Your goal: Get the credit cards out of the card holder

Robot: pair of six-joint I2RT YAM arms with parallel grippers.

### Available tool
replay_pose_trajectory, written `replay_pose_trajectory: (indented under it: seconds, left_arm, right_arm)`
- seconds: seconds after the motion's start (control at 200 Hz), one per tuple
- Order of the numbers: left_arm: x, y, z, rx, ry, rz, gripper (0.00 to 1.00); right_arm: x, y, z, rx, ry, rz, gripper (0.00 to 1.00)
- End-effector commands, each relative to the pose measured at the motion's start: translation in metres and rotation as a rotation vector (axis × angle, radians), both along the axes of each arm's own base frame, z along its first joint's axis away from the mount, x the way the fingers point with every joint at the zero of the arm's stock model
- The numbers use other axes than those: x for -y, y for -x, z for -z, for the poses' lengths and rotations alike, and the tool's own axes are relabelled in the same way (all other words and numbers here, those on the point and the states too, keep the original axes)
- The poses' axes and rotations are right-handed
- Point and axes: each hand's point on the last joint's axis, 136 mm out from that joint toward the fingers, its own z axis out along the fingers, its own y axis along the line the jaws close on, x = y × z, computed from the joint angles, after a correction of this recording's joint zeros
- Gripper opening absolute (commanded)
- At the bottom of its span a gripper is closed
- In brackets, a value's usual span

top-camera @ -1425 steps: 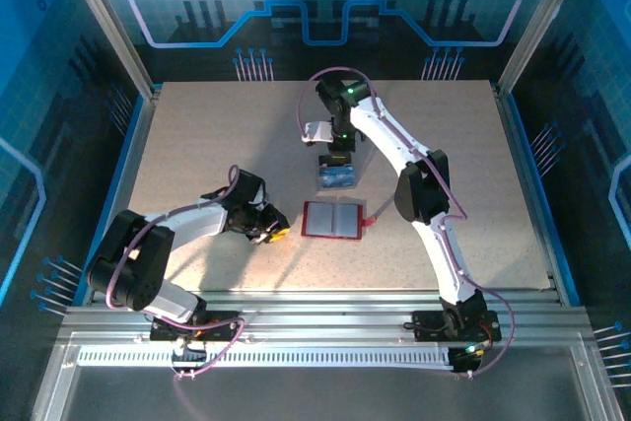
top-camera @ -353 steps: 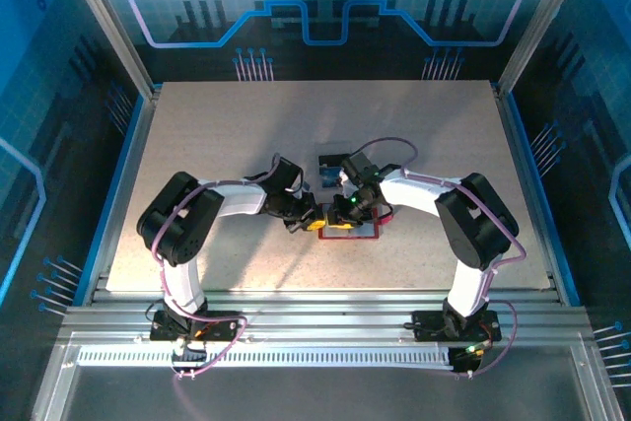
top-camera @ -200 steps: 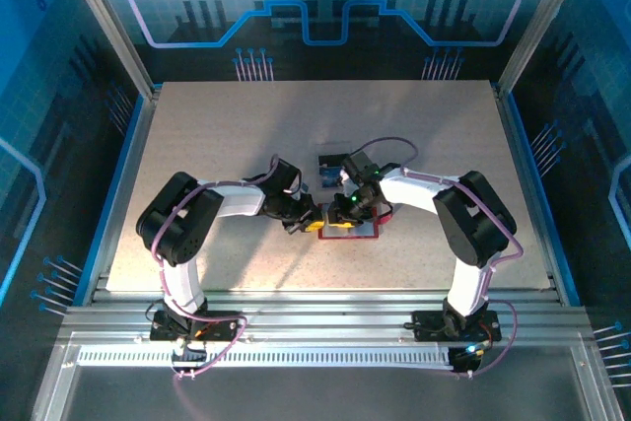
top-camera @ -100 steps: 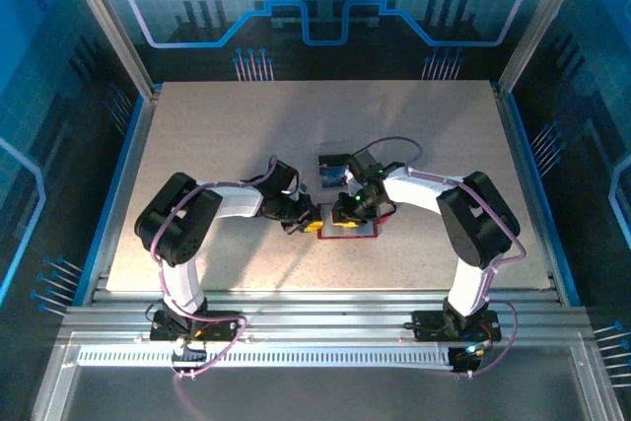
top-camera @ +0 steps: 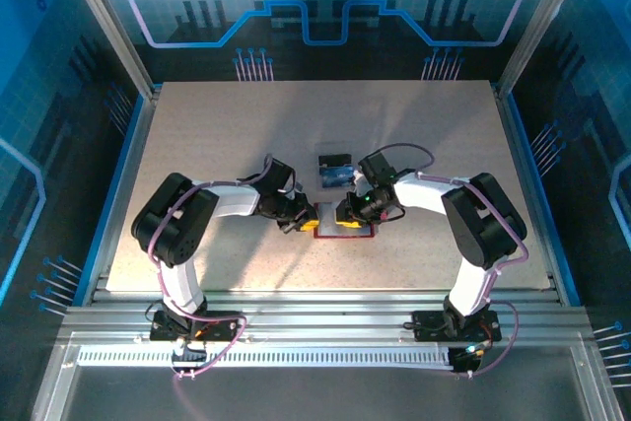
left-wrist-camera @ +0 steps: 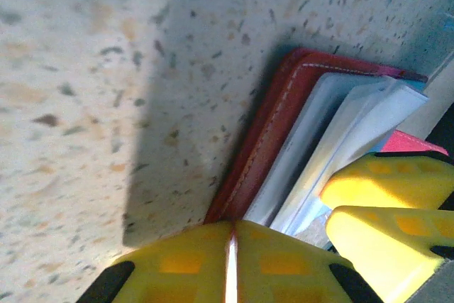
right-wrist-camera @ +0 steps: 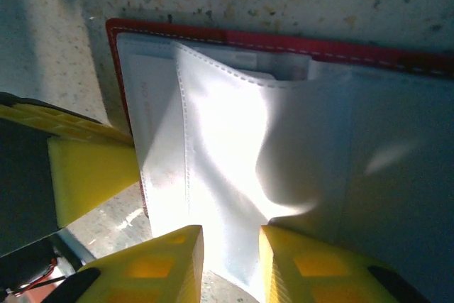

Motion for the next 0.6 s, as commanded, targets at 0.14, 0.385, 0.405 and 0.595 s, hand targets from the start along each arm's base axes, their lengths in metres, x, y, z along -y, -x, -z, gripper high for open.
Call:
replay_pose_trajectory:
  seconds: [0.14, 0.385, 0.405, 0.595]
  left_arm:
    - [-0.022, 0.005, 0.000, -0.019, -0.101, -0.030, 0.15]
    - [-0.011, -0.010, -0.034, 0.063, -0.069, -0.039, 0.26]
    - [-0.008, -0.010, -0.037, 0.068, -0.066, -0.036, 0.27]
    - [0.014, -0.012, -0.048, 0.090, -0.048, -0.016, 0.33]
  right_arm:
    - [-0.009, 0.000, 0.000, -0.014, -0.189, 0.029, 0.29]
    - [-0.008, -0.003, 0.001, -0.031, -0.316, 0.065, 0.28]
    - [-0.008, -0.002, 0.002, -0.034, -0.322, 0.067, 0.28]
    - [-0.008, -0.002, 0.005, -0.043, -0.368, 0.070, 0.28]
